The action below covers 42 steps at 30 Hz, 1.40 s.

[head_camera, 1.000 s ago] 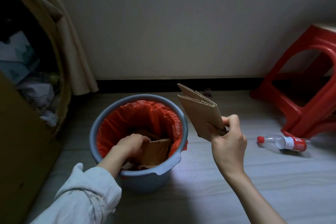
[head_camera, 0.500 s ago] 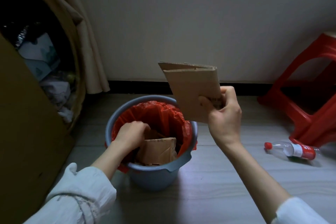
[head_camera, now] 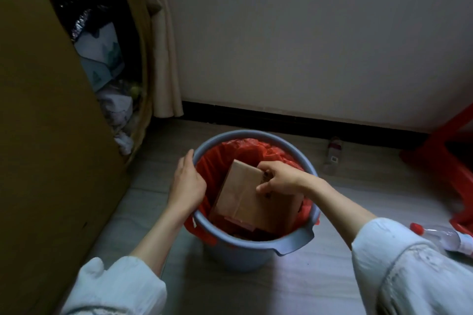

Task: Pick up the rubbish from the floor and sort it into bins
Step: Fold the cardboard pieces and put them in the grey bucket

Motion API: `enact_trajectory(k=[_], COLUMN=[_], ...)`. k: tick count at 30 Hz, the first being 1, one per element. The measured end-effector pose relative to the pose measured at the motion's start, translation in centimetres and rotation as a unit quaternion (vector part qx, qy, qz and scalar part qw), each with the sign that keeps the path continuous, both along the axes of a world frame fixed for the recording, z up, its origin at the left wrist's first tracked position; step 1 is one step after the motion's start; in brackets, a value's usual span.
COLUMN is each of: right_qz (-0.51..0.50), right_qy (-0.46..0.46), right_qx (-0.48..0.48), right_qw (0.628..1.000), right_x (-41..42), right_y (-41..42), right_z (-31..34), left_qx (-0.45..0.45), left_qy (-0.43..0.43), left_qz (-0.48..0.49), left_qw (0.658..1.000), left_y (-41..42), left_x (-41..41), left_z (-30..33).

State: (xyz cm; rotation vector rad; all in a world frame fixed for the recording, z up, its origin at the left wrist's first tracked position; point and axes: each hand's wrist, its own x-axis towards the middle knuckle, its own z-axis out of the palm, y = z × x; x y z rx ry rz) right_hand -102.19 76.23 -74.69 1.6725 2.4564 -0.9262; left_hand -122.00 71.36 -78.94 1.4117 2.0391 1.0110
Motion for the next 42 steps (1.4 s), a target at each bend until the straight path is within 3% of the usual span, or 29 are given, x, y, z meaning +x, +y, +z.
enact_trajectory(k=[10, 16, 25, 27, 29, 32, 35, 38, 42], right_qz=[0.085, 0.116, 0.313, 0.357, 0.344, 0.234, 0.107, 0.065, 0.109], right_qy=[-0.205, -0.232, -0.296, -0.319, -0.353, -0.340, -0.285, -0.283, -0.286], right_qx=[-0.046, 0.063, 0.229, 0.186, 0.070, -0.150, -0.313, -0.341, -0.298], right_qw=[0.974, 0.964, 0.873, 0.858, 0.867, 0.899, 0.900, 0.894, 0.904], right_x=[-4.2, -4.0, -6.5, -6.3, -5.6, -5.2, -5.6, -5.7, -6.0], right_y=[0.9, 0.6, -1.3, -2.0, -2.9, -2.8, -1.9, -1.6, -2.2], right_z=[-5.8, -5.7, -6.4, -6.6, -7.2, -8.3, -7.8, -7.6, -8.0], left_qx=[0.015, -0.002, -0.001, 0.003, 0.004, 0.006, 0.009, 0.011, 0.011], left_qy=[0.044, 0.064, 0.071, 0.068, 0.065, 0.063, 0.062, 0.062, 0.054], left_qz=[0.014, 0.015, 0.022, 0.021, 0.017, 0.016, 0.017, 0.016, 0.020], left_qw=[0.999, 0.998, 0.997, 0.997, 0.998, 0.998, 0.998, 0.998, 0.998], left_y=[-0.2, -0.3, -0.4, -0.3, -0.3, -0.3, -0.2, -0.2, -0.2], left_x=[0.1, 0.3, 0.3, 0.2, 0.2, 0.3, 0.3, 0.3, 0.3], left_z=[-0.3, 0.0, -0.1, -0.2, -0.3, -0.2, -0.3, -0.4, -0.4])
